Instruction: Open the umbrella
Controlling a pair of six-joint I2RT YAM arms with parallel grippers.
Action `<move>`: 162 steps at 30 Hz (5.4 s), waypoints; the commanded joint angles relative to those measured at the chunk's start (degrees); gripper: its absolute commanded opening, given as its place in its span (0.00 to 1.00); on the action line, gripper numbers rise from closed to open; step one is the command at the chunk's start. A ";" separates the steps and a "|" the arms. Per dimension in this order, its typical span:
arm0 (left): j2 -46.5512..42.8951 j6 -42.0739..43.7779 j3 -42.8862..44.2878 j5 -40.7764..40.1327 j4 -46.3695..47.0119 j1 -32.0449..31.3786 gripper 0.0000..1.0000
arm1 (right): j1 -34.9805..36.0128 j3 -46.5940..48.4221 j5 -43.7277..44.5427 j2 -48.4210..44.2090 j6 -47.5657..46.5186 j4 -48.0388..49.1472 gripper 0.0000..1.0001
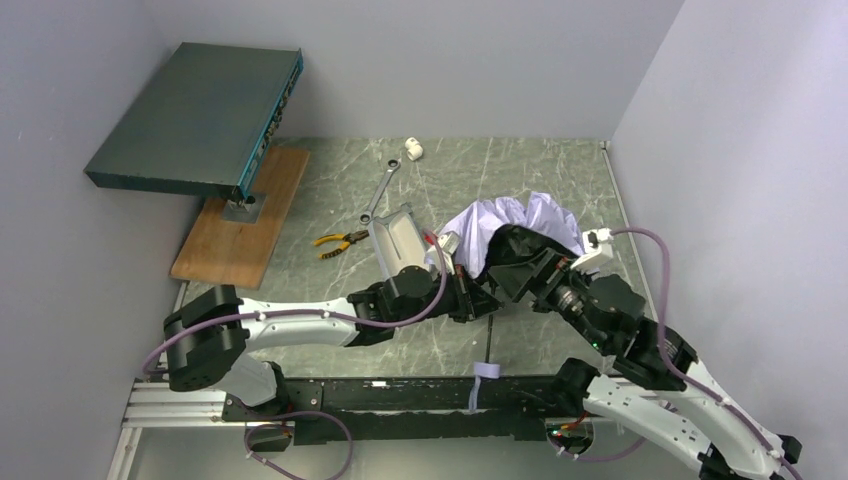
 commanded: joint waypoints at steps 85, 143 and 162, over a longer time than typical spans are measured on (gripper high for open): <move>-6.09 5.52 10.88 -11.99 -4.07 -23.61 0.00 | -20.57 19.08 23.59 37.06 -15.72 45.48 0.17; -16.65 16.56 9.11 -35.63 -14.37 -24.66 0.00 | -32.20 0.89 -35.69 9.89 -13.00 20.52 1.00; -23.30 12.19 -6.47 -41.41 0.82 -18.82 0.00 | -32.03 -11.59 -29.58 -10.32 -2.92 20.15 0.95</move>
